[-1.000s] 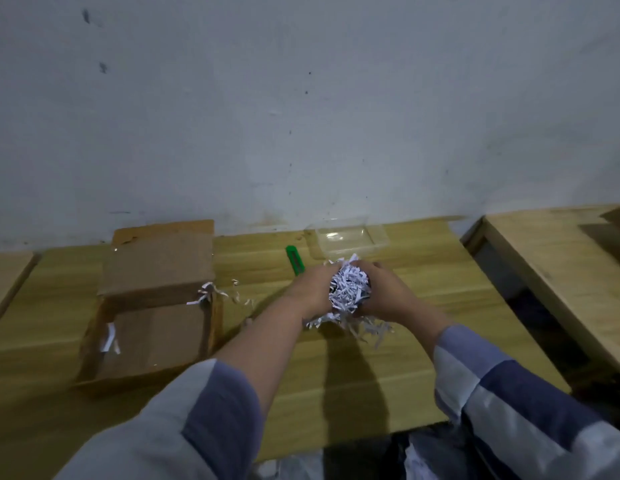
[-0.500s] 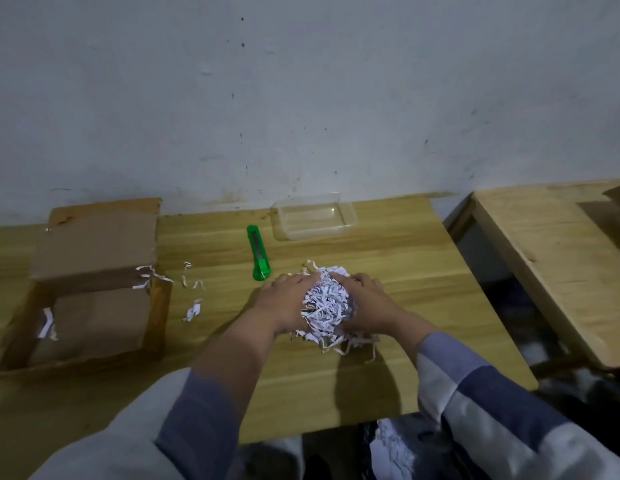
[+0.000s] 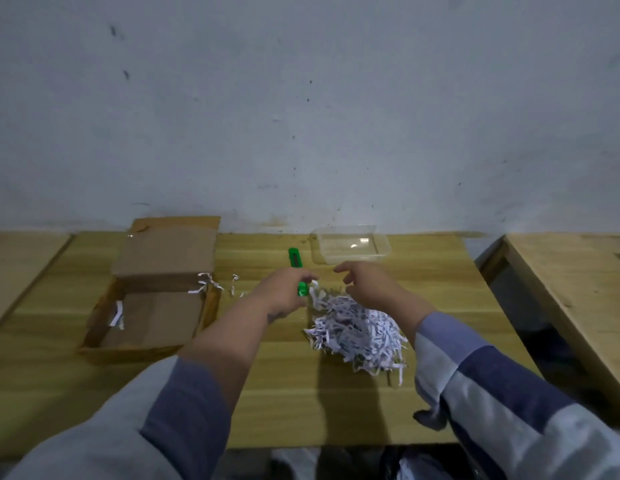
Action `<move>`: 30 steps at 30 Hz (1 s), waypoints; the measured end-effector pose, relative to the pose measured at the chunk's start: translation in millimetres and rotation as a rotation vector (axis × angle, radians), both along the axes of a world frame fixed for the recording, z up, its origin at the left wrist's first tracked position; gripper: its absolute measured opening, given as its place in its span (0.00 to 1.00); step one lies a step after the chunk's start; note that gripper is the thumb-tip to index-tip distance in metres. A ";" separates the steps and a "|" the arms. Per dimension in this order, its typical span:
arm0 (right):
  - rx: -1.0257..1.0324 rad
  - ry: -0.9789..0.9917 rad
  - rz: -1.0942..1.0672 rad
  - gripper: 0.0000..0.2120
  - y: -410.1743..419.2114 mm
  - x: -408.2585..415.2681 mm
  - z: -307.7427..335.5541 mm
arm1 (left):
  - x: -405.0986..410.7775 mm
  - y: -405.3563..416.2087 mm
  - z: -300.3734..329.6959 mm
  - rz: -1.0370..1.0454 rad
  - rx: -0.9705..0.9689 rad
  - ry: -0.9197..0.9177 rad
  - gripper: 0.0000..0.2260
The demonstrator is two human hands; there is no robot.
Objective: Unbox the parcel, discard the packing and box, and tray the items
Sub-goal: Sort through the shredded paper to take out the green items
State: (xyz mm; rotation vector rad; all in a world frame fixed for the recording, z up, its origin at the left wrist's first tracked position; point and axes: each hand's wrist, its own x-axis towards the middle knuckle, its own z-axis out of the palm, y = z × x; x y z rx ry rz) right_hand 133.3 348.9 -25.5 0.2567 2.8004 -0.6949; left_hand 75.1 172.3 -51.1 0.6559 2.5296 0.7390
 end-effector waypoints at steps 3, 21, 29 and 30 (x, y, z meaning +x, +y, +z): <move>-0.001 0.003 0.064 0.23 -35.2 -15.0 -0.3 | -7.3 -31.8 1.4 0.090 0.106 0.028 0.28; 0.060 0.203 0.294 0.16 -247.3 -84.3 -25.0 | -42.5 -255.8 -5.0 0.259 -0.162 0.305 0.19; 0.127 -0.045 0.380 0.23 -303.5 -104.0 -62.7 | -52.0 -314.6 -35.6 0.180 -0.301 0.181 0.29; 0.135 -0.056 0.377 0.23 -310.1 -104.8 -67.8 | -50.1 -318.1 -39.0 0.178 -0.269 0.176 0.28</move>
